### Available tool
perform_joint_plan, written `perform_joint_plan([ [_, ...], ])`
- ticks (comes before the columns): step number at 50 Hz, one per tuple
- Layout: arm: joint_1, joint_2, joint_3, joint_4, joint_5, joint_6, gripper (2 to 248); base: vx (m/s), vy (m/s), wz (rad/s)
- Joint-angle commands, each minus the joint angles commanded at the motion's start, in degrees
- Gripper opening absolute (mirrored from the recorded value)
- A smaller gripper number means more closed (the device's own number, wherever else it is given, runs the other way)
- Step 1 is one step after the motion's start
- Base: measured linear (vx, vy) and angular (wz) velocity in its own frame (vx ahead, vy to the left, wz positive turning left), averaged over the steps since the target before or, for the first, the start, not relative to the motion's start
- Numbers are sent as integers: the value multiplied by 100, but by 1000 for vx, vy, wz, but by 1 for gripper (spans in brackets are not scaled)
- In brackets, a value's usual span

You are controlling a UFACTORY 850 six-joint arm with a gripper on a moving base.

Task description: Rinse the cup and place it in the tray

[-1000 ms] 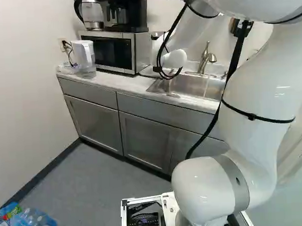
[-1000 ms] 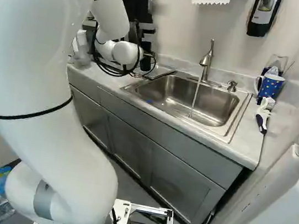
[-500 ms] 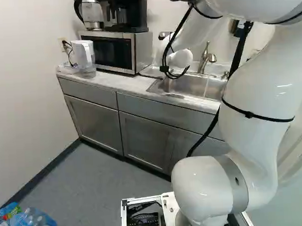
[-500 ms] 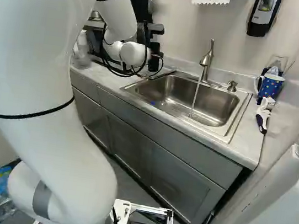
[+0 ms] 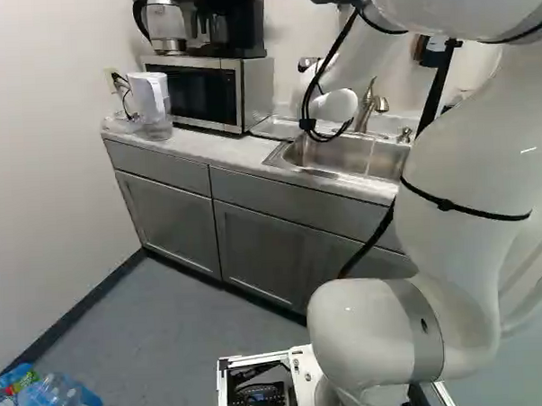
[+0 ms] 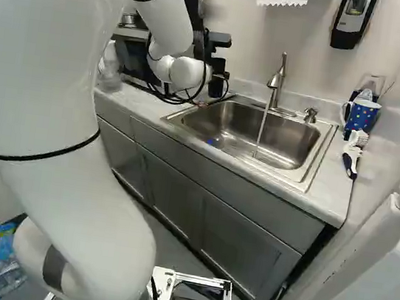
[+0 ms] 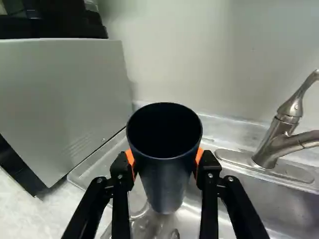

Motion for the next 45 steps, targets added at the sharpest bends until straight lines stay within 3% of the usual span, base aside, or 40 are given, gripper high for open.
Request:
perform_joint_plan([
  [45,-652,454,826,0,-1,0,126,0,0,0],
])
